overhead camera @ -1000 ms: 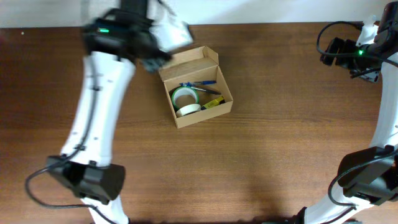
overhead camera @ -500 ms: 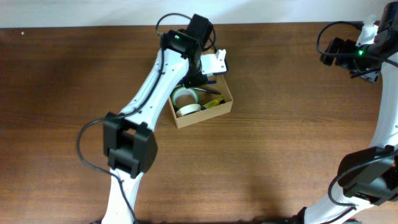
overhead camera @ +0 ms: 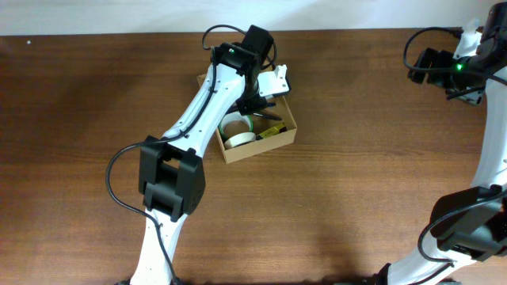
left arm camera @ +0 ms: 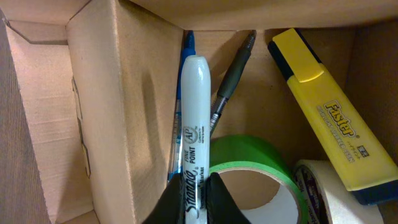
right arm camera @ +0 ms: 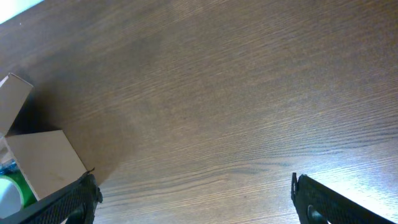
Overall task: Pack container
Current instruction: 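Carry the black marker over the box and drop it in, then retract the left arm away from the box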
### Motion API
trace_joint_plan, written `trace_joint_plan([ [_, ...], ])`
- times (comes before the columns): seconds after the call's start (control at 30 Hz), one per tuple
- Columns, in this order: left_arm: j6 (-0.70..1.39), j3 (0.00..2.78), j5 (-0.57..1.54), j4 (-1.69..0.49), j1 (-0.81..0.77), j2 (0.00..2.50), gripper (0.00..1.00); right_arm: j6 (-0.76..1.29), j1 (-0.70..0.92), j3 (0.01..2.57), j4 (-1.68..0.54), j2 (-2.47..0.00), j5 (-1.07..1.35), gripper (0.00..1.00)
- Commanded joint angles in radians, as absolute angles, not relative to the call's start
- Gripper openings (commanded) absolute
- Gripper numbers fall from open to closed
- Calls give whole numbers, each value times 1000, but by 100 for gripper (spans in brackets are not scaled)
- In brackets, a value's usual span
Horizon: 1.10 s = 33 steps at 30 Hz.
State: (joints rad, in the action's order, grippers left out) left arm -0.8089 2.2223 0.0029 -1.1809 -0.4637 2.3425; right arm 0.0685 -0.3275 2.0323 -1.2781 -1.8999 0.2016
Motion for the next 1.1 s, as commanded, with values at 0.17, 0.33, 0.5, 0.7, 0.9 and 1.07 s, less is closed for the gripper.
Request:
trace_joint_plan([
  [0.17, -793, 2223, 11, -1178, -461, 2354, 36, 68, -332, 2037, -1278, -1888, 206, 99],
  [0.33, -737, 2223, 11, -1172, -461, 2322, 40, 68, -332, 2037, -1278, -1888, 206, 99],
  [0.5, -649, 2223, 11, -1154, -455, 2168, 40, 68, -332, 2037, -1278, -1888, 206, 99],
  [0.7, -506, 2223, -22, -1129, -345, 1961, 40, 69, -332, 2037, -1172, -1888, 191, 99],
  [0.9, -129, 2223, -20, -1094, -64, 1880, 40, 68, -331, 2037, -1149, -1888, 317, 99],
  [1.07, -48, 2150, 249, -1106, 132, 1913, 41, 68, -329, 2034, -1214, -1888, 348, 50],
])
